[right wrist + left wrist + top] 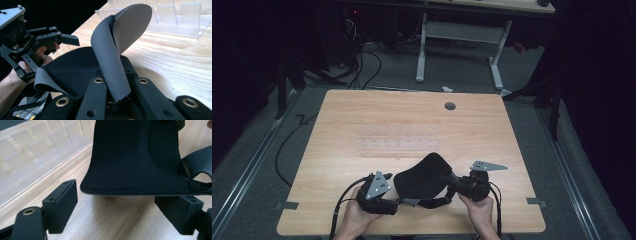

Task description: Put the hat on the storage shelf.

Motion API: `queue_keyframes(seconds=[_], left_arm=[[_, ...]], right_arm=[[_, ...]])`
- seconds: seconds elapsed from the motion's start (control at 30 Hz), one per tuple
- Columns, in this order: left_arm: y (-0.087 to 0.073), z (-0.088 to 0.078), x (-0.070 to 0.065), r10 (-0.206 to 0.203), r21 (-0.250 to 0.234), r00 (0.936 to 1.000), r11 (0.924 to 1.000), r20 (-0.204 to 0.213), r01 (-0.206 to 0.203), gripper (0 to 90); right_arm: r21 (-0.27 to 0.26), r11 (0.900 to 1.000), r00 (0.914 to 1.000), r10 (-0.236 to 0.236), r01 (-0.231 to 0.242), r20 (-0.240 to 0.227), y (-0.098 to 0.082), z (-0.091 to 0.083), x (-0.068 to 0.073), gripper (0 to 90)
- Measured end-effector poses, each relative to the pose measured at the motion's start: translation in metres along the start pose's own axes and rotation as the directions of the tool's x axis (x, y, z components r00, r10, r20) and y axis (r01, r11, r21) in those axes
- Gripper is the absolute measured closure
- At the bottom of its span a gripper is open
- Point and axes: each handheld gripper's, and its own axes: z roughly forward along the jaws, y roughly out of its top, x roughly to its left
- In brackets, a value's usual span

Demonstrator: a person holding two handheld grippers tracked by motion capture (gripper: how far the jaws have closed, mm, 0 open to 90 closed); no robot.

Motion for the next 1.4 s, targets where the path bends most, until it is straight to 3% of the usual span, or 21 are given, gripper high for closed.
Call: queue_keyframes(seconds=[0.53, 0.77, 1.4], left_arm=[[0.0, -0.001, -0.004, 0.024, 0.014, 0.9995, 0.9996, 0.021, -0.024, 32.6], [-0.002, -0.003, -0.004, 0.044, 0.033, 0.9984, 0.9984, 0.036, -0.045, 47.5], [0.001, -0.005, 0.001, 0.024, 0.082, 0.9947, 0.9961, 0.1, -0.033, 68.6]], right_arm=[[0.028, 0.999, 0.9993, -0.014, 0.015, -0.034, 0.004, 0.011, 0.007, 85.2], [0.039, 0.999, 0.9991, -0.018, 0.019, -0.037, 0.004, 0.014, 0.008, 84.3], [0.063, 0.998, 0.999, -0.004, 0.007, -0.043, 0.008, 0.024, 0.0, 80.2]])
